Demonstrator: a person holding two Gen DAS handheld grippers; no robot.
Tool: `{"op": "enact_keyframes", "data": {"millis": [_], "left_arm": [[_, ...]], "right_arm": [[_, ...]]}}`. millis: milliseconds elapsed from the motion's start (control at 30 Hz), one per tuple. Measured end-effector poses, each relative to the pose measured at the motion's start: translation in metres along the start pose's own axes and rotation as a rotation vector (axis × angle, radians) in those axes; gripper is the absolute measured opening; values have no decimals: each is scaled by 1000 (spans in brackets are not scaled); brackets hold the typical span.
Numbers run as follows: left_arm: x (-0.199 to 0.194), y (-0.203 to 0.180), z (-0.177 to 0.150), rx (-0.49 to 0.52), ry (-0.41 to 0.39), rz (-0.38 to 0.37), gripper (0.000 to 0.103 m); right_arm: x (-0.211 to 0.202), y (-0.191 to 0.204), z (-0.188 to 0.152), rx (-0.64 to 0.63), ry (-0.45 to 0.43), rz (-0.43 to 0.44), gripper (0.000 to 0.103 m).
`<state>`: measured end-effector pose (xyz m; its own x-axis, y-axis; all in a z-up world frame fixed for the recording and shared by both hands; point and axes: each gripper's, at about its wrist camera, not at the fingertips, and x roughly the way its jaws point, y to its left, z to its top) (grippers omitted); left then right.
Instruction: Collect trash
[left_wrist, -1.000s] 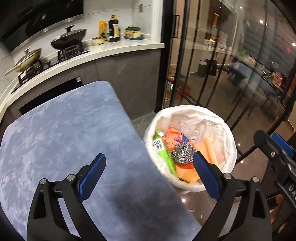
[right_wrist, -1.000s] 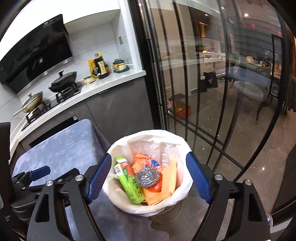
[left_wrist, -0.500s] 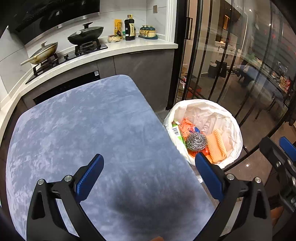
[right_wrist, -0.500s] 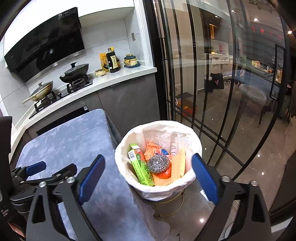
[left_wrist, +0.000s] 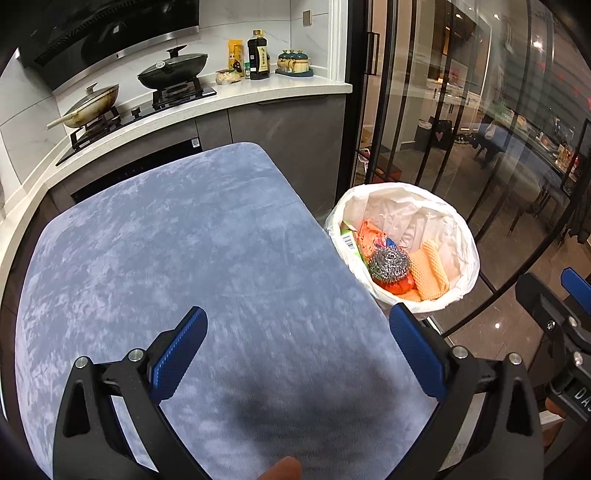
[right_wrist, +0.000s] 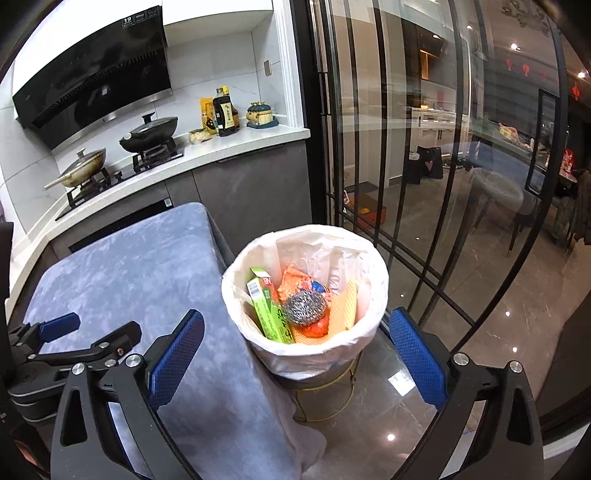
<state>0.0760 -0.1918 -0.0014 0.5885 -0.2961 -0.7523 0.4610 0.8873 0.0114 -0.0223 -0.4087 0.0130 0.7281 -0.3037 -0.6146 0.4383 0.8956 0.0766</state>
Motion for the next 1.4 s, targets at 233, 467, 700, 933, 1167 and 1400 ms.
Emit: {"op": "enact_keyframes", "data": {"millis": [233, 467, 700, 933, 1167, 1400], "left_arm": [[0, -6, -9, 10, 11, 9, 95], [-1, -11, -12, 9, 10, 19, 95], [-1, -12, -14, 10, 10, 30, 95], [0, -11, -16, -3, 16, 38, 95], [0, -9, -18, -7, 18, 42, 95], [0, -7, -19, -7, 27, 49, 95]], "right_arm": [[2, -7, -9, 1, 26, -5, 97], [0, -8, -12, -25, 17, -25, 97], [-1, -7, -16, -34, 18, -23, 97], [-1, -7, -16, -34, 21, -17, 97], [-1, -4, -18, -45, 30, -9, 97], [1, -2, -20, -50, 39, -1, 97]]}}
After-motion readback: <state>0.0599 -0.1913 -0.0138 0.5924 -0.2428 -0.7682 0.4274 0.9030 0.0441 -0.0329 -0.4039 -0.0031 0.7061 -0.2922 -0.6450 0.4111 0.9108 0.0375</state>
